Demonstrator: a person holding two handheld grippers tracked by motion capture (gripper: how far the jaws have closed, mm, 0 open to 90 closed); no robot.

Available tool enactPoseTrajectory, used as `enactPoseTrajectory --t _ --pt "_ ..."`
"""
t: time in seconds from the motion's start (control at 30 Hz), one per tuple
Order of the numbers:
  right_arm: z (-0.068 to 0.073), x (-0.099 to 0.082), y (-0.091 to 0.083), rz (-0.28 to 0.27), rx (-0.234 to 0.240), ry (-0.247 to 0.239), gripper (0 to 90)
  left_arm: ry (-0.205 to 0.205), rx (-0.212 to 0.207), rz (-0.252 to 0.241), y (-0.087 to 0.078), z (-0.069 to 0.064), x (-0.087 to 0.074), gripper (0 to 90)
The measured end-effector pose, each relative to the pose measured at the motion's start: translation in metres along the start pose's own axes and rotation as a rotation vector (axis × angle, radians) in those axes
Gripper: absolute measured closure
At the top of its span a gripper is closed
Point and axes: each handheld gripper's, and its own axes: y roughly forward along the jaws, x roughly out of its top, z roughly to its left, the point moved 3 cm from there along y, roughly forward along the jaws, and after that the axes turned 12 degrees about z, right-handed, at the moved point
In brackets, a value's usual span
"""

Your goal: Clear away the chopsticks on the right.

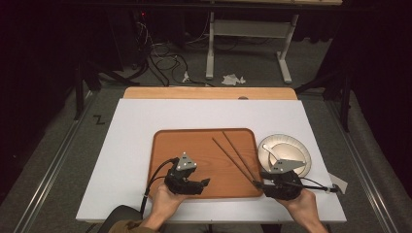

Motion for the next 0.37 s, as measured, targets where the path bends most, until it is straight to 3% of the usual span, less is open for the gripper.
enactPoseTrajectory --t 0.1,0.37 --pt "-0.001 -0.009 -0.002 -0.001 -0.007 0.014 58.6 -0.001 0.001 -0.002 -0.001 0.0 -0.001 32.4" --pt "0.0 -0.012 0.003 0.011 -0.067 -0.023 56.2 -0.009 0.001 -0.009 -0.003 0.0 -0.002 32.4"
